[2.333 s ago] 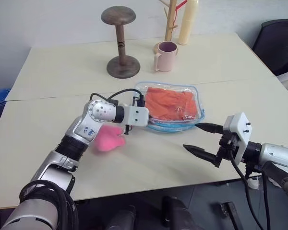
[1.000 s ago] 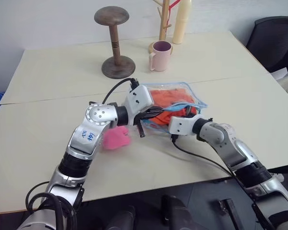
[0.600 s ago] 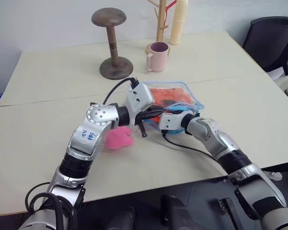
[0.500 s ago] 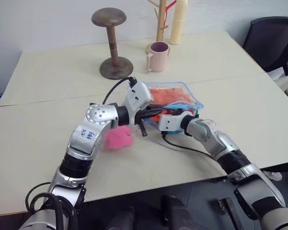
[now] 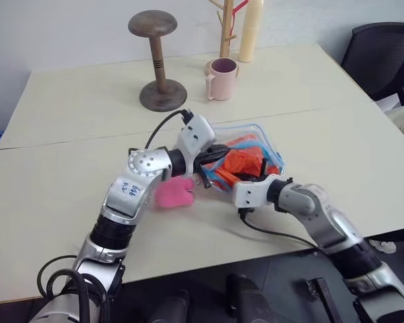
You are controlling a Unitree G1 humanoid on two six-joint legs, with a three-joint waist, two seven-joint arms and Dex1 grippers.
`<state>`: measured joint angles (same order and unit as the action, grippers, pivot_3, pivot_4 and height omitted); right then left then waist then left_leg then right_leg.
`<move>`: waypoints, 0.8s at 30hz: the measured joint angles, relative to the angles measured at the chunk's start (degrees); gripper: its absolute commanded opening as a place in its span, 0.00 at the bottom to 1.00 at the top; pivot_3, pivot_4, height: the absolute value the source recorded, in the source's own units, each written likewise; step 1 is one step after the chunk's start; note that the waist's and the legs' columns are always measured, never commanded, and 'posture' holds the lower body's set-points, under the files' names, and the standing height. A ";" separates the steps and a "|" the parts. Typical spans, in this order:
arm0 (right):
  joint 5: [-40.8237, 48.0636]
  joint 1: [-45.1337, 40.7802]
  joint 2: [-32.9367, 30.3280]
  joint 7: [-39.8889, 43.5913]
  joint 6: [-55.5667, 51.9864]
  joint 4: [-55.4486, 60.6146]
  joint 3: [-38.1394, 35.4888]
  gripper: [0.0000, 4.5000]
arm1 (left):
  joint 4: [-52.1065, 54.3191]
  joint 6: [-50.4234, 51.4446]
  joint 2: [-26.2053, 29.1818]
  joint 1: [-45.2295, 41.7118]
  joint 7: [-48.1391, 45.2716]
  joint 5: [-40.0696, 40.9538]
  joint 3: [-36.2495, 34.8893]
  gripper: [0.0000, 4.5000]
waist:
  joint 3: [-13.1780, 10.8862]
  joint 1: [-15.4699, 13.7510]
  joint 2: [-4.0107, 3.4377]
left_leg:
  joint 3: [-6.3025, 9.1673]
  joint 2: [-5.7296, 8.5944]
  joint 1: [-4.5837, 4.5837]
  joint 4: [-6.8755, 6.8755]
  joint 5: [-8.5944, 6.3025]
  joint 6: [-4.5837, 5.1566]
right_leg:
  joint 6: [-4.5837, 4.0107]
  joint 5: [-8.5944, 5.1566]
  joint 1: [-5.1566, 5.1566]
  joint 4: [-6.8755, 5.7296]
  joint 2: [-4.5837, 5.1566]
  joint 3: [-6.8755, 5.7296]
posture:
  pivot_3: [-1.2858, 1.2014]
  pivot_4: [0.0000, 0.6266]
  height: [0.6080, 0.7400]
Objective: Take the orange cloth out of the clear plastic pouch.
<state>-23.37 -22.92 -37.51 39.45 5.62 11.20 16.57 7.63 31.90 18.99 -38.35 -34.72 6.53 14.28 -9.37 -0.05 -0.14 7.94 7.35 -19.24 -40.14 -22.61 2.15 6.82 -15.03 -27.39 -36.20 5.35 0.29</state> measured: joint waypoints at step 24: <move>6.40 26.00 -21.37 1.89 13.63 -11.94 -33.11 0.00 | 4.96 -14.06 18.50 9.27 -19.47 -0.68 0.68 0.00 | -0.02 -1.25 -0.01 | -0.56 -0.16 0.21 0.13 0.02 0.05 | -0.05 0.12 0.12 0.22 0.09 0.04 | 0.52 0.24 1.00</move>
<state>-16.97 3.07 -58.88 41.34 19.25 -0.74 -16.54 12.59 17.84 37.49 -29.07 -54.19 5.85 14.96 -9.39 -1.30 -0.15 7.38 7.19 -19.03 -40.01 -22.59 2.20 6.77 -14.90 -27.26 -35.98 5.44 0.34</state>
